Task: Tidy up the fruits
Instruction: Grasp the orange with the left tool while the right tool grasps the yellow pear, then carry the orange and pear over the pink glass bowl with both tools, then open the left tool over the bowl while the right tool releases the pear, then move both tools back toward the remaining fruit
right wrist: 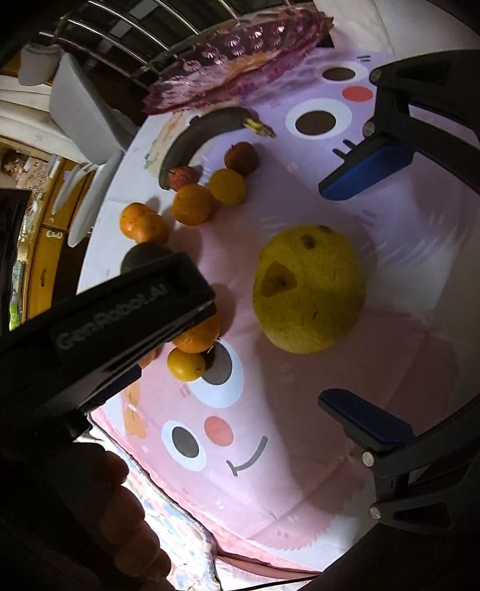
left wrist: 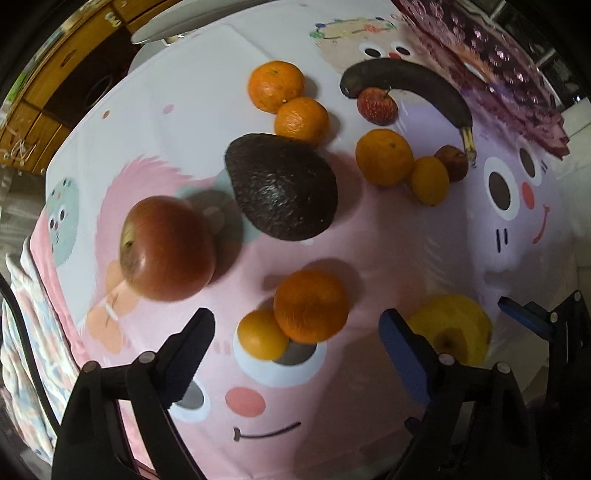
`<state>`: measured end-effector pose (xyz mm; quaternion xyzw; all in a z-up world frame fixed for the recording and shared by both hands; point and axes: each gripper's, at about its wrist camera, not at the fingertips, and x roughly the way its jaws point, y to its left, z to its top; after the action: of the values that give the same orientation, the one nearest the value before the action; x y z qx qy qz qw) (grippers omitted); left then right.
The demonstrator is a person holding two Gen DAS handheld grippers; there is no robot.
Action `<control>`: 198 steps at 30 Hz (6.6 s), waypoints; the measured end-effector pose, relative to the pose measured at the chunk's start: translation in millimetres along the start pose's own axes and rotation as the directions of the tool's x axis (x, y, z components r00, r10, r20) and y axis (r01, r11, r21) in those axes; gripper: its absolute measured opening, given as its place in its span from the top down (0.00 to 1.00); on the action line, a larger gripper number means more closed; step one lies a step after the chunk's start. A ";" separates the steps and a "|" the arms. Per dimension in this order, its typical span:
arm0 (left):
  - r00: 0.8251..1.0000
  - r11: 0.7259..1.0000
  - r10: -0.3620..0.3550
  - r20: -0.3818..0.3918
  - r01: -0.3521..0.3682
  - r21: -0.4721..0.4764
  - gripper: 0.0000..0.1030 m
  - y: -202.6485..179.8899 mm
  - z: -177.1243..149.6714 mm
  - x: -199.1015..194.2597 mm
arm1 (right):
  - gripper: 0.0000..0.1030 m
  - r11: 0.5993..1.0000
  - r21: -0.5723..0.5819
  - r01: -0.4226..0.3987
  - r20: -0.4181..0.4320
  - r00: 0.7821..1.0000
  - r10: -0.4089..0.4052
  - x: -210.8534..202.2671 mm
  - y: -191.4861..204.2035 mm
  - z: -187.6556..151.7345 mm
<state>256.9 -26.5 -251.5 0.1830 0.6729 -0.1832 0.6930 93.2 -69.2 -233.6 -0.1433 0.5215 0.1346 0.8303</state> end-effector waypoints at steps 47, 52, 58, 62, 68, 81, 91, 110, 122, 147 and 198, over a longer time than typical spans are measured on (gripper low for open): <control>0.976 0.979 -0.127 0.175 0.152 -0.137 0.59 -17.4 -58.7 -104.5 | 0.29 0.876 0.478 -0.068 0.002 0.997 0.076 -58.4 -61.1 -31.2; 0.970 0.968 -0.127 0.209 0.167 -0.187 0.59 -16.7 -75.8 -132.3 | 0.29 0.878 0.474 -0.065 0.024 0.998 0.061 -79.3 -86.4 -30.7; 0.961 0.945 -0.127 0.244 0.192 -0.263 0.59 -35.7 -73.7 -150.0 | 0.29 0.881 0.466 -0.088 0.060 0.996 0.068 -98.4 -133.0 -29.7; 0.957 0.924 -0.101 0.272 0.191 -0.330 0.59 -55.4 -63.9 -159.7 | 0.29 0.892 0.440 -0.101 0.073 0.994 0.077 -108.9 -168.5 -26.0; 0.942 0.896 -0.071 0.328 0.205 -0.394 0.59 -88.7 -35.9 -176.7 | 0.28 0.916 0.383 -0.123 0.094 0.991 0.094 -117.6 -223.8 -18.1; 0.922 0.865 -0.035 0.386 0.221 -0.450 0.59 -136.0 39.1 -175.8 | 0.28 0.939 0.312 -0.144 0.117 0.987 0.113 -102.5 -305.9 7.4; 0.933 0.845 -0.075 0.352 0.247 -0.474 0.59 -151.2 100.7 -123.1 | 0.28 0.930 0.344 -0.127 0.009 0.991 0.132 -48.3 -343.8 10.1; 0.948 0.822 -0.103 0.301 0.252 -0.511 0.44 -151.5 126.6 -71.4 | 0.28 0.945 0.310 -0.104 -0.044 0.991 0.123 -21.8 -348.0 6.6; 0.947 0.805 -0.071 0.312 0.239 -0.543 0.40 -141.3 107.4 -82.2 | 0.27 0.936 0.340 -0.093 -0.069 0.990 0.123 -17.9 -346.4 1.5; 0.945 0.766 -0.051 0.322 0.244 -0.595 0.40 -97.3 -24.0 -103.9 | 0.20 0.886 0.444 -0.132 0.006 0.989 0.145 -59.0 -281.6 -9.4; 0.951 0.782 -0.140 0.275 0.276 -0.558 0.15 118.1 -119.1 -98.4 | 0.20 0.908 0.330 -0.257 0.019 0.964 0.266 -13.8 -19.5 43.4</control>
<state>210.2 136.1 -155.6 -0.1385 0.6319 -0.0595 0.7602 130.6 -71.8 -201.2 0.0668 0.5618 0.1537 0.8101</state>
